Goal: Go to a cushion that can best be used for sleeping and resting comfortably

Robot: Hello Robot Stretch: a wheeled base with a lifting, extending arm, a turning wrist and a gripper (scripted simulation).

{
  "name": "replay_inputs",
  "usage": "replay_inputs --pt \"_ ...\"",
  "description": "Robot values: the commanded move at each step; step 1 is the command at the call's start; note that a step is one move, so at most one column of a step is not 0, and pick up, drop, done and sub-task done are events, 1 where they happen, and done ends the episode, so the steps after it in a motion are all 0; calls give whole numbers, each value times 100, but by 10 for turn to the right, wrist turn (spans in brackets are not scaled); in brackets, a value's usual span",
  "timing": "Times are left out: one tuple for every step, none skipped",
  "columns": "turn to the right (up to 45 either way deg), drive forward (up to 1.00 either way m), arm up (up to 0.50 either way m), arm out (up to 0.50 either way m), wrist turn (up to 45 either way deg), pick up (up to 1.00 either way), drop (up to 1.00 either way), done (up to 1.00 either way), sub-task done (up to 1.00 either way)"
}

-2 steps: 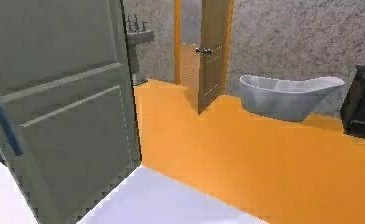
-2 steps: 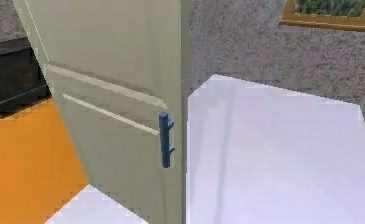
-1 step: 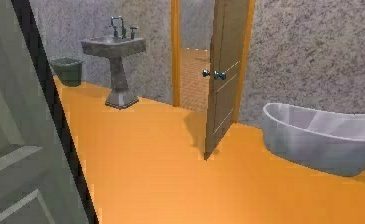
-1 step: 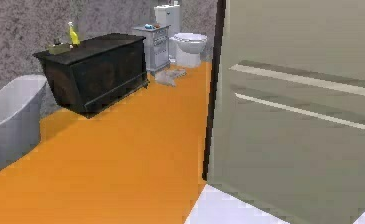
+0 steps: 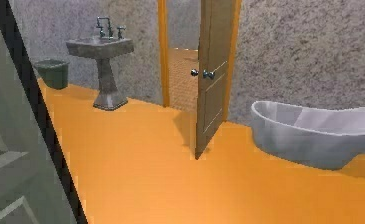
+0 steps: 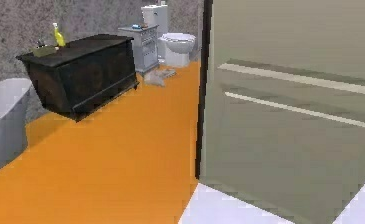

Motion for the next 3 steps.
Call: replay_inputs --pt "0 90 0 0 0 0 0 0 0" --pt "-450 0 0 0 0 0 0 0 0" --pt "-30 0 0 0 0 0 0 0 0"
